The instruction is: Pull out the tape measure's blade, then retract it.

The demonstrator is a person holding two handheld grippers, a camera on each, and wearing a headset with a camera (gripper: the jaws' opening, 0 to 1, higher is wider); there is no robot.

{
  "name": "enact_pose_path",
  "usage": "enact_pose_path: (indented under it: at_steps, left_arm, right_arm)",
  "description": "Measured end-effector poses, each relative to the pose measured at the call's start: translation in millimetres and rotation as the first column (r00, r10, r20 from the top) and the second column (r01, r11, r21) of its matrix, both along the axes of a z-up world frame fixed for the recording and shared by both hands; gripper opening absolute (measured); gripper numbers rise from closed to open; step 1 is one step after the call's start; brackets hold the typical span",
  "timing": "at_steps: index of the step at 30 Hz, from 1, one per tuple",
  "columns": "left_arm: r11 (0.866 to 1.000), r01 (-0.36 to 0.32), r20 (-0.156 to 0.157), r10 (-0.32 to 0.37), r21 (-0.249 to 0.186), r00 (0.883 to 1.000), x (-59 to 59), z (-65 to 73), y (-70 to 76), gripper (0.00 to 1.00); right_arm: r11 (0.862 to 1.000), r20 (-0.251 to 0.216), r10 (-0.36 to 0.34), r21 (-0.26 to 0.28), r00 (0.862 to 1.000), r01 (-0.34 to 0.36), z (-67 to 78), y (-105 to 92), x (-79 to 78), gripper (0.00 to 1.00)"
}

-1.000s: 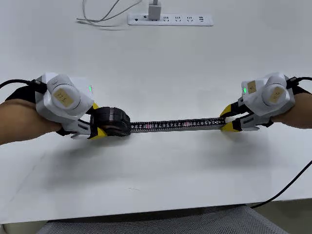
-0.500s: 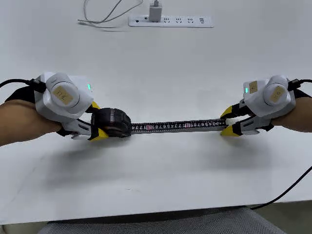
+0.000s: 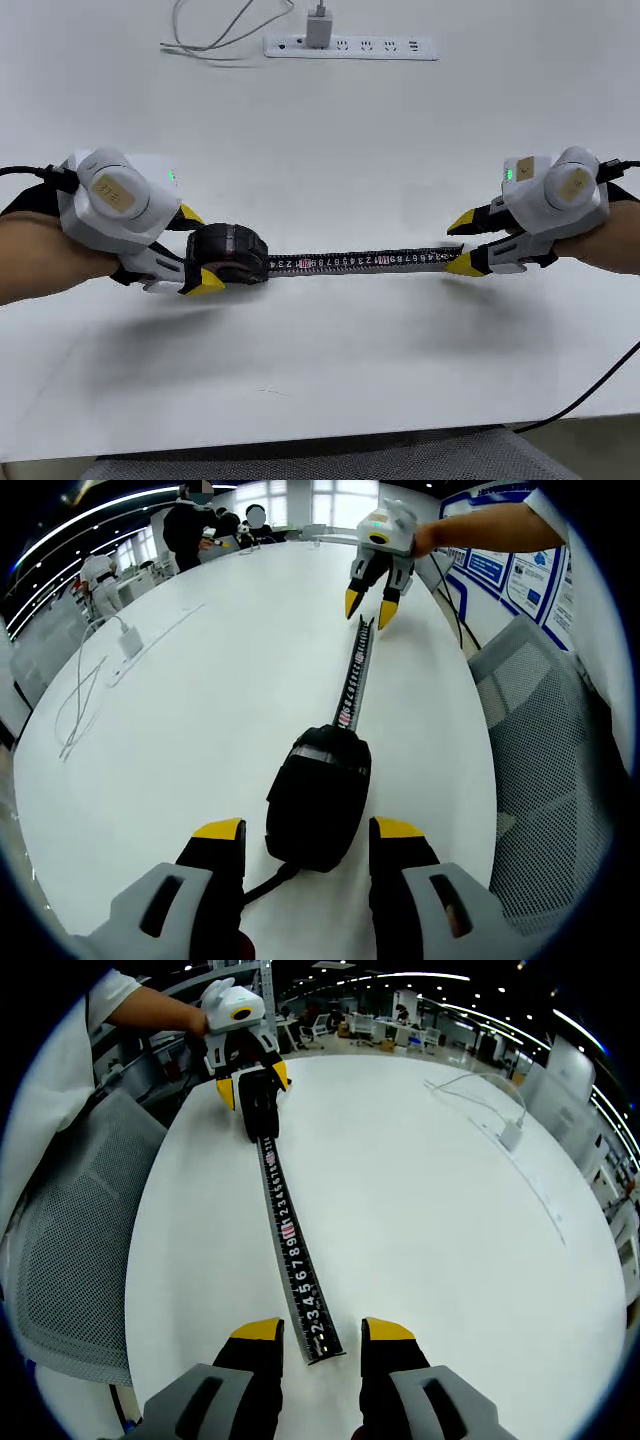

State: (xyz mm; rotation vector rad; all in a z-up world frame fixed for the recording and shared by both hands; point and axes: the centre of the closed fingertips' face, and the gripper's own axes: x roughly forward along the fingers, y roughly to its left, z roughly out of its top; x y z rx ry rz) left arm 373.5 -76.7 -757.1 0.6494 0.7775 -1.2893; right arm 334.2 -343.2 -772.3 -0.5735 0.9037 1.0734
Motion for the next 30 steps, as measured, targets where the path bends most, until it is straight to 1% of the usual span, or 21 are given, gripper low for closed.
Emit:
enact_pose_path:
  at_steps: [1,4,7,10,12,14,16,17,19,20,23,24,25,27,28,30]
  left_arm:
    - [1.0,-0.007,-0.002,0.007,0.0,1.0,0.6,0.1,0.4,0.46]
    - [1.0,-0.012,0.005,0.012,-0.007,1.0,1.3,3.0,1.2,0.46]
    - [0.999,-0.028,0.007,0.028,-0.02,1.0,2.6,6.9,1.9,0.47]
    - [0.998,-0.05,0.017,0.051,-0.034,0.999,2.8,10.5,4.1,0.48]
    - [0.996,-0.07,0.019,0.071,-0.047,0.997,2.9,12.6,6.0,0.48]
    - [0.994,-0.094,0.016,0.095,-0.061,0.995,1.9,14.5,8.8,0.49]
    - [0.99,-0.114,0.018,0.116,-0.079,0.993,0.2,18.0,10.9,0.51]
    - [0.988,-0.128,0.015,0.129,-0.087,0.991,-0.9,19.2,12.5,0.51]
    - [0.987,-0.135,0.019,0.137,-0.09,0.99,-2.7,19.4,15.3,0.53]
    - [0.985,-0.141,0.023,0.144,-0.102,0.989,-4.1,21.6,16.1,0.54]
    - [0.982,-0.159,0.023,0.162,-0.104,0.987,-5.7,23.0,21.6,0.56]
    - [0.98,-0.168,0.026,0.172,-0.111,0.985,-5.4,24.1,22.9,0.57]
    - [0.976,-0.18,0.023,0.184,-0.118,0.983,-5.3,25.5,24.9,0.59]
    - [0.974,-0.192,0.018,0.196,-0.123,0.981,-6.4,26.9,28.3,0.6]
    - [0.972,-0.198,0.028,0.203,-0.124,0.979,-5.9,28.0,31.4,0.61]
    - [0.968,-0.214,0.021,0.218,-0.131,0.976,-6.8,29.8,35.2,0.63]
  right_arm:
    - [1.0,0.001,-0.001,0.001,1.0,0.001,0.1,0.6,0.2,0.27]
    - [1.0,0.005,-0.006,0.007,1.0,0.006,1.9,3.0,0.3,0.27]
    - [1.0,0.011,-0.016,0.014,1.0,0.016,2.8,3.7,1.0,0.28]
    - [0.998,0.02,-0.054,0.029,0.998,0.054,5.9,4.3,1.3,0.32]
    - [0.996,0.021,-0.071,0.047,0.997,0.07,9.0,5.9,-0.5,0.32]
    - [0.993,0.032,-0.102,0.058,0.994,0.1,11.0,5.4,-0.4,0.35]
    - [0.988,0.016,-0.139,0.065,0.99,0.137,10.7,4.5,-2.5,0.35]
    - [0.987,0.018,-0.148,0.058,0.989,0.147,10.4,2.6,-3.5,0.35]
    - [0.983,0.015,-0.174,0.069,0.985,0.172,11.3,2.1,-5.0,0.35]
    - [0.98,0.02,-0.186,0.069,0.982,0.185,12.0,0.8,-5.9,0.36]
    - [0.975,0.02,-0.212,0.075,0.977,0.21,14.4,0.3,-8.7,0.34]
    - [0.974,0.022,-0.214,0.073,0.977,0.212,14.9,0.3,-10.2,0.34]
    - [0.972,0.027,-0.222,0.083,0.975,0.219,16.9,1.7,-11.2,0.33]
    - [0.97,0.036,-0.231,0.091,0.972,0.227,18.9,3.3,-12.7,0.35]
    - [0.969,0.039,-0.233,0.094,0.972,0.229,20.0,4.1,-14.3,0.35]
    - [0.966,0.048,-0.243,0.102,0.969,0.237,21.8,5.4,-15.5,0.37]
